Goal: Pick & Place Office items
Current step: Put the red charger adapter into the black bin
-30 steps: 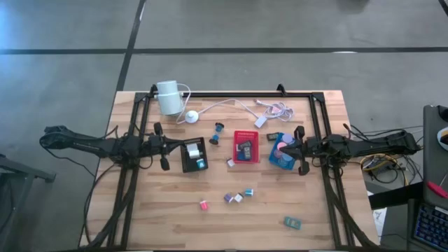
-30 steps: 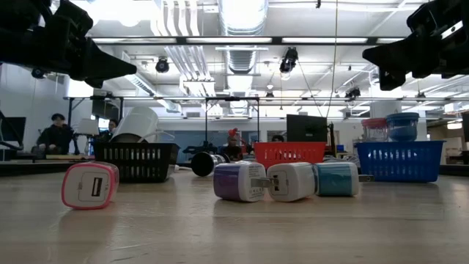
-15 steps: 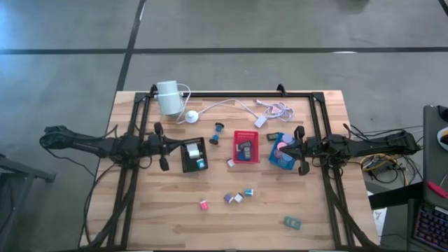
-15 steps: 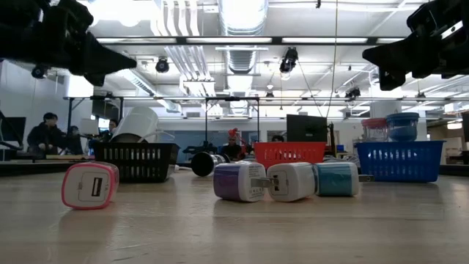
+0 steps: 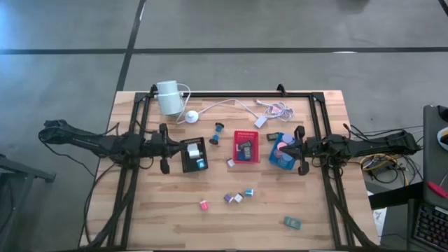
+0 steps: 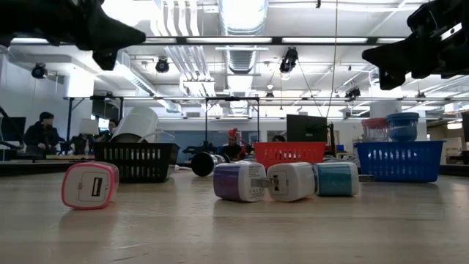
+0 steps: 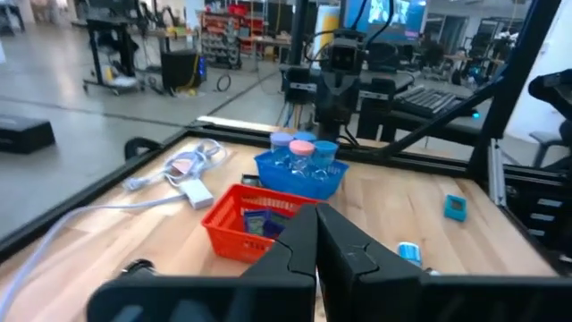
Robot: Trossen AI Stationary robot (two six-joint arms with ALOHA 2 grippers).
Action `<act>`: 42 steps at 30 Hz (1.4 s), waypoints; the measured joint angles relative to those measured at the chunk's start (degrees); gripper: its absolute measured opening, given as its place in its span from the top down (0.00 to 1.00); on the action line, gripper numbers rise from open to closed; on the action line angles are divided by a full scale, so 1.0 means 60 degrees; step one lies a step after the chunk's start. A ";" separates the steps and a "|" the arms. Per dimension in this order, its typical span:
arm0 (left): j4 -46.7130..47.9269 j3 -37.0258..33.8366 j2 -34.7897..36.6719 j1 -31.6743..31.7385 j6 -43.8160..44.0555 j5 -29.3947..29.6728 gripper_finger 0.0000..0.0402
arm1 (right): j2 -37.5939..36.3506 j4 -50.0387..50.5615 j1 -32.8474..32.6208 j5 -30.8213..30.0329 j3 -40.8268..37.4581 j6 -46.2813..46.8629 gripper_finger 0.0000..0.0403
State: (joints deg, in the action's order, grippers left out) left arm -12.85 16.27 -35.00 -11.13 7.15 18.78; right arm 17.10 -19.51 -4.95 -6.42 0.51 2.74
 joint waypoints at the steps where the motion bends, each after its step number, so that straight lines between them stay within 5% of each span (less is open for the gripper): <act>1: 0.0062 0.0177 -0.0248 -0.0061 0.0102 0.0001 0.99 | -0.0004 0.0000 0.0000 0.0000 0.0000 -0.0026 0.98; 14: 0.1927 0.3311 -0.4452 -0.1745 0.1370 0.0125 1.00 | -0.0011 0.0153 -0.0004 -0.0150 0.0004 -0.0023 0.98; 24: 0.4089 0.5765 -0.7592 -0.2648 0.3841 0.0131 0.94 | -0.0018 0.0114 0.0000 -0.0463 0.0004 0.0019 0.98; 33: 0.6297 0.7402 -0.9382 -0.3445 0.6188 0.0053 0.72 | -0.0018 0.0098 0.0000 -0.0463 0.0004 -0.0014 0.98; 42: 0.6365 0.8220 -1.0625 -0.4406 0.7690 -0.0005 0.38 | -0.0015 0.0385 -0.0004 -0.0459 0.0007 0.0014 0.98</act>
State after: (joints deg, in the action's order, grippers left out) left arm 25.34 65.59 -98.75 -37.57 53.30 18.75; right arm 17.02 -17.20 -4.97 -9.17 0.56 2.82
